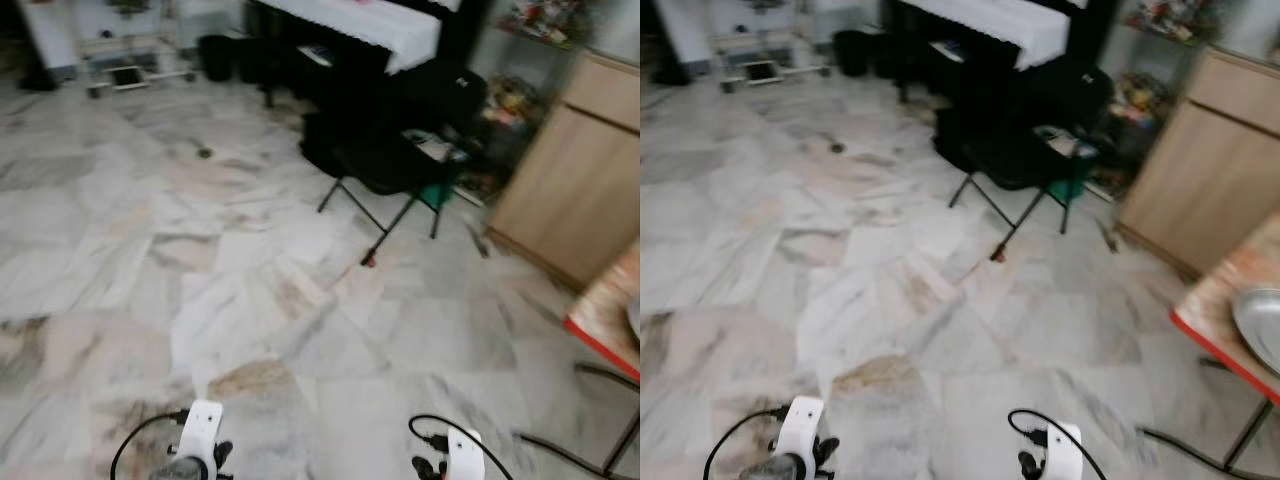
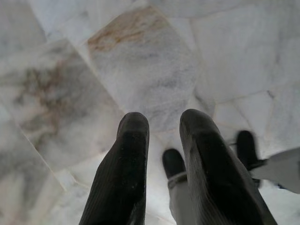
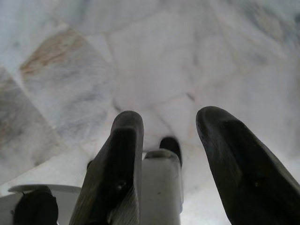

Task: Setting the table

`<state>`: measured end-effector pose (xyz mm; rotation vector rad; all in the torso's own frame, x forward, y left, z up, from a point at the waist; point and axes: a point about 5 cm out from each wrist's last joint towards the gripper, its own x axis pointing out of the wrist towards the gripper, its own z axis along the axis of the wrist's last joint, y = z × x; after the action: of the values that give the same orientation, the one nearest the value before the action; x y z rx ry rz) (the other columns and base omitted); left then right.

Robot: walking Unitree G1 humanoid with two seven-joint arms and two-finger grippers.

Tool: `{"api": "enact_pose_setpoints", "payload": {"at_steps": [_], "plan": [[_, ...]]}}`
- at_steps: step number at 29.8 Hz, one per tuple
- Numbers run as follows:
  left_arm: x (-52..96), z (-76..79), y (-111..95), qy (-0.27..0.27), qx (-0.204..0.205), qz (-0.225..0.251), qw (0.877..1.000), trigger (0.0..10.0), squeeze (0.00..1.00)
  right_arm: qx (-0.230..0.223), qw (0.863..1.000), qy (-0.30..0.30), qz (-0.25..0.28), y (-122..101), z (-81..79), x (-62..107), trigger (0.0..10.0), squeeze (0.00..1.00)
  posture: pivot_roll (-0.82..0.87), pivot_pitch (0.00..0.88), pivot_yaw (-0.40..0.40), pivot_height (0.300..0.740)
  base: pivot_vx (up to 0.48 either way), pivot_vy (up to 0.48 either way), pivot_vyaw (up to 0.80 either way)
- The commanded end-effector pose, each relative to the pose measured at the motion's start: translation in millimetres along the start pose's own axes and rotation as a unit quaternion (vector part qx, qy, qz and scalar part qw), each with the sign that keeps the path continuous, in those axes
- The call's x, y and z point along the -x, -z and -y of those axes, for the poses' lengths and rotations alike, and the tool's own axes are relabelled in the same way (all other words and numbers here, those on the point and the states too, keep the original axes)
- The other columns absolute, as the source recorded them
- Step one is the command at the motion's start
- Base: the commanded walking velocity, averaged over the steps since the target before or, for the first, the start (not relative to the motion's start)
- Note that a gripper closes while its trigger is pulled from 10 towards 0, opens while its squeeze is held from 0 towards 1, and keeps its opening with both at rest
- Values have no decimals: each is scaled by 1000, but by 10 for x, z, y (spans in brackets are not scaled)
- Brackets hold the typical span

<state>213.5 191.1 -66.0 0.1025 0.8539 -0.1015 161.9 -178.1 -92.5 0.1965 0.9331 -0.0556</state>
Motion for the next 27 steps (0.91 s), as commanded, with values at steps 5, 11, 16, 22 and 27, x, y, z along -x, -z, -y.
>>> {"api": "enact_pose_setpoints", "payload": {"at_steps": [5, 11, 16, 22, 27], "plan": [[-10, 121, 36, 21, -12, -8, 1000, 10000, 0, 8, 1000, 8, -1, -10, 57, 8, 10000, 0, 15, 0, -33, 740, 0, 0, -775], [-12, 124, 30, 20, -10, -8, 1000, 10000, 0, 9, 1000, 7, -2, -8, 57, 7, 10000, 0, 22, 0, -35, 740, 0, 0, -776], [-10, 108, 32, 18, -11, -9, 1000, 10000, 0, 8, 1000, 9, -4, 3, 76, 14, 10000, 0, 22, 0, -34, 740, 0, 0, -776], [-4, 97, 46, 18, -28, -10, 999, 10000, 0, 7, 1000, 11, -5, 11, 101, 21, 10000, 0, 23, 0, -34, 740, 0, 0, -775], [-1, 97, 63, 16, -26, -13, 999, 10000, 0, 7, 1000, 10, -2, -11, 85, 12, 10000, 0, 23, 0, -34, 740, 0, -197, -775]]}}
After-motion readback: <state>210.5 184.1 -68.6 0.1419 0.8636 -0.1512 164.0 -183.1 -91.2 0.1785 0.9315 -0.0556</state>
